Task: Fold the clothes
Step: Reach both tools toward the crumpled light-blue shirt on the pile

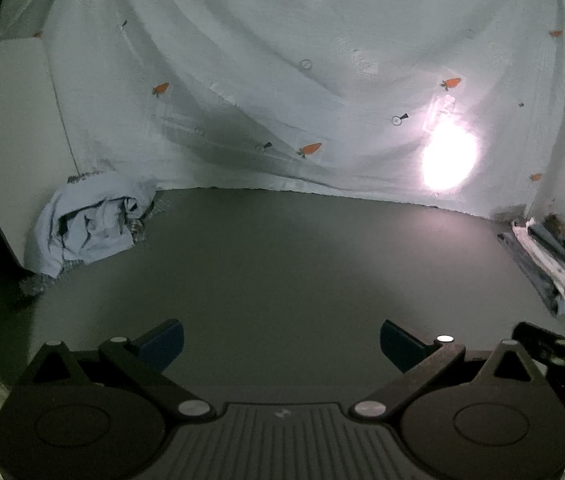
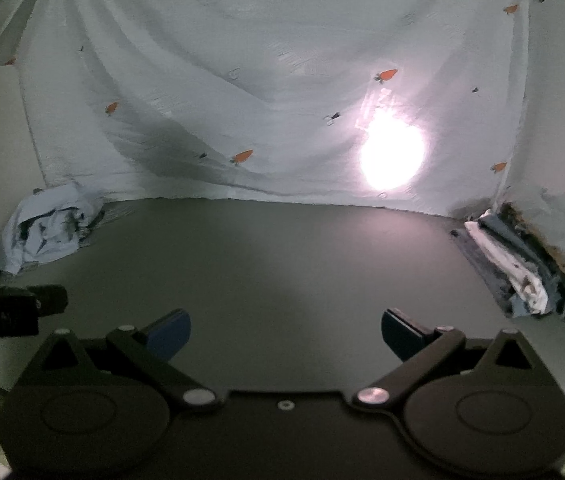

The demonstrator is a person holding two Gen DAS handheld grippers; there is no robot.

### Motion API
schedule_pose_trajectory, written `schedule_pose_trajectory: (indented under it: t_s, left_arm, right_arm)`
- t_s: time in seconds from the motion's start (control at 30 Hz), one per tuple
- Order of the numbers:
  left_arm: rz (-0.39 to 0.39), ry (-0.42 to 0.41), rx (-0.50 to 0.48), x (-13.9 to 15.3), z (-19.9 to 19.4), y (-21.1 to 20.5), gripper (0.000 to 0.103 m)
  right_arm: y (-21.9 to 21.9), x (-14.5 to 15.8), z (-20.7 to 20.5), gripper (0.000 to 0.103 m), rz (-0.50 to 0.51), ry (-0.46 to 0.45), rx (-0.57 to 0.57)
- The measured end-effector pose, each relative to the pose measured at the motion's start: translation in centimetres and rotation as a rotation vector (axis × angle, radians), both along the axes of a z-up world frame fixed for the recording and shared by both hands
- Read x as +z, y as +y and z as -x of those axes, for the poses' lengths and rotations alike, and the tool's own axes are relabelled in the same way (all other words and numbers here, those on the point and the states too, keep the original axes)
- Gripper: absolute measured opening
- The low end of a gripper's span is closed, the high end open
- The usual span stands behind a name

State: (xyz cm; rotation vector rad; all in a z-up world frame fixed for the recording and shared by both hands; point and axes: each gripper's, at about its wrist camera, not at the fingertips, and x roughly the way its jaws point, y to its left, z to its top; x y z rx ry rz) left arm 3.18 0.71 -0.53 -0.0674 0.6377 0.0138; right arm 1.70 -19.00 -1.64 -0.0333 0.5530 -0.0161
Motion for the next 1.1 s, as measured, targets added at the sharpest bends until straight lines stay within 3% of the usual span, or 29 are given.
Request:
schedule_pose_trajectory:
  t_s: [0.2,0.43,0.73,0.87,1.0,1.1]
  left_arm:
    - [0.151,0.036,0.068,-0.7,-4.1,0.2,0.103]
    - [0.296,0.088,0.242,-1.1,-8.6,3.1,0.103]
    - [0.458,0.118,0.471,-1.2,-14.4,8.9,0.103]
    - [0.566,0.127,0.533,-2.2,-16.0,12.5,0.103]
    - [0.771,0.134,0.572,-4.5,-18.3,17.5,0.102]
    - [0.965,0.114,0.629,-6.6,-20.8,22.2,0.102]
  right_arm:
    - [-3.4,-0.4,-3.3,0.103,-0.042,-0.021,-0.054]
    - [-6.1,-3.0,-11.7,0.103,-0.228,0.078,-0.038]
    - [-3.2,-5.6,-21.3,0.103,-0.268,0.184,0.075]
    - [-1.6,-6.7,-24.4,0.103,-0.330,0.253,0.106]
    - [0.3,-8.7,-28.1,0.103,-0.487,0.368,0.106]
    - [1.7,-11.1,-31.4,0.103,-0.742,0.480,0.067]
